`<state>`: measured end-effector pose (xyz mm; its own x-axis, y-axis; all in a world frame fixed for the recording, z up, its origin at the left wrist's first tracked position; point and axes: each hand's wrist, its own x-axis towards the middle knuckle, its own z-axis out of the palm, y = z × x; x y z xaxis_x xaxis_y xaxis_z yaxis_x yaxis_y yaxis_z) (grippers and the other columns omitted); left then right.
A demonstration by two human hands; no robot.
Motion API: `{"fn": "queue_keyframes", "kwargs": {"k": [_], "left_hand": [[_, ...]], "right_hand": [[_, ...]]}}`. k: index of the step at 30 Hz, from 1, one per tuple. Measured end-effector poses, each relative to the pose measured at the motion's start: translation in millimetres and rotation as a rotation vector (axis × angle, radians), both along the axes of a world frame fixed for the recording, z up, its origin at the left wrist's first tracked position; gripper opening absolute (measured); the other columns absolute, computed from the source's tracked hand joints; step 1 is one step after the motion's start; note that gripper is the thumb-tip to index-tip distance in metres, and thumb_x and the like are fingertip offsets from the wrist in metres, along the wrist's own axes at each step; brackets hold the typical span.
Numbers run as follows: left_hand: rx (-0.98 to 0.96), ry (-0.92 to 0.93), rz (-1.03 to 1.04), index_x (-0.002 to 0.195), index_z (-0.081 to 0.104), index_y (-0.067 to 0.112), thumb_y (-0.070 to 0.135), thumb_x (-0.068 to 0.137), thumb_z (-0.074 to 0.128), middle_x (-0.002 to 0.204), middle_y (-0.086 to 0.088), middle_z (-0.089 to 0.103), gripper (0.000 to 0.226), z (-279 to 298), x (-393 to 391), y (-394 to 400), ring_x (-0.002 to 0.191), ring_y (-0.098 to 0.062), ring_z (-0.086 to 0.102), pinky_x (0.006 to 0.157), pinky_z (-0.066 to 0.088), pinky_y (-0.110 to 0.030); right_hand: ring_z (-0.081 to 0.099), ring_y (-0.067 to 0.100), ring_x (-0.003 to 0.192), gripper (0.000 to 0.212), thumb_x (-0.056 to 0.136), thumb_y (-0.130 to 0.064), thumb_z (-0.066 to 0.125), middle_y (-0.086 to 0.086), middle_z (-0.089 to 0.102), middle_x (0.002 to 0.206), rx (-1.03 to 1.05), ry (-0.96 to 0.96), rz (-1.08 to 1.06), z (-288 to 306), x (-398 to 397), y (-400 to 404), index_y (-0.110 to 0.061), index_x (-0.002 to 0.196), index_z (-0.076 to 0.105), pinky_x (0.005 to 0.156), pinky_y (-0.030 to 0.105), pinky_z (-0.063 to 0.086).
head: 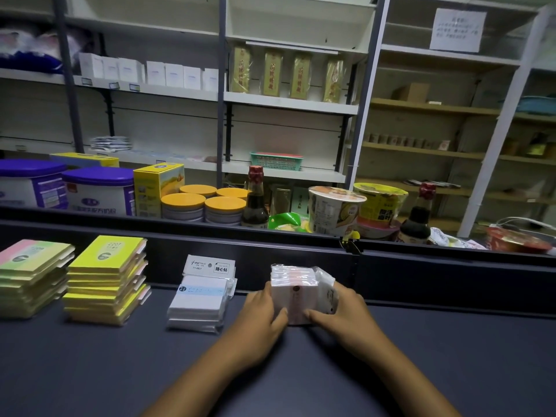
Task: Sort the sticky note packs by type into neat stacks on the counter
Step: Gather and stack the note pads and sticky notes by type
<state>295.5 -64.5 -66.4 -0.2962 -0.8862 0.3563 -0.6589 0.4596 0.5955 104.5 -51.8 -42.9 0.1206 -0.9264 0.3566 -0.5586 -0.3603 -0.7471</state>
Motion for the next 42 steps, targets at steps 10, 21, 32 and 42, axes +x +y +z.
{"fn": "queue_keyframes", "kwargs": {"k": [10, 21, 32, 42], "left_hand": [[0.044, -0.121, 0.036, 0.142, 0.037, 0.001, 0.031, 0.105, 0.035, 0.131, -0.013, 0.05, 0.048, 3, 0, 1, 0.126, -0.023, 0.036, 0.11, 0.028, -0.031], [0.1, 0.444, -0.132, 0.141, 0.035, 0.029, 0.023, 0.079, 0.08, 0.133, 0.016, 0.053, 0.077, 30, 16, 1, 0.117, 0.006, 0.055, 0.099, 0.045, -0.014], [0.17, 0.697, -0.113, 0.112, 0.062, 0.012, 0.003, 0.075, 0.083, 0.109, -0.003, 0.073, 0.044, 30, 15, 5, 0.103, -0.015, 0.069, 0.089, 0.054, -0.023], [0.11, 0.313, -0.035, 0.126, 0.057, 0.021, 0.016, 0.082, 0.072, 0.118, 0.004, 0.067, 0.047, 16, 12, 2, 0.11, -0.008, 0.063, 0.1, 0.049, -0.033]], "right_hand": [[0.061, -0.007, 0.112, 0.078, 0.078, -0.011, 0.082, -0.015, 0.067, 0.123, -0.008, 0.003, -0.011, -4, -1, -3, -0.027, 0.145, 0.047, 0.094, 0.009, 0.046], [0.072, 0.013, 0.095, 0.046, 0.072, -0.007, 0.087, -0.002, 0.076, 0.102, 0.042, -0.183, 0.05, 29, -16, 11, -0.02, 0.112, 0.069, 0.085, 0.04, 0.06], [0.068, 0.024, 0.114, 0.073, 0.061, -0.01, 0.089, 0.008, 0.07, 0.122, 0.161, -0.637, 0.212, 17, -12, -1, -0.017, 0.127, 0.058, 0.088, 0.035, 0.057], [0.069, 0.01, 0.106, 0.047, 0.075, -0.005, 0.083, 0.002, 0.075, 0.11, 0.038, -0.259, 0.147, 10, -5, 2, -0.009, 0.118, 0.065, 0.087, 0.019, 0.054]]}}
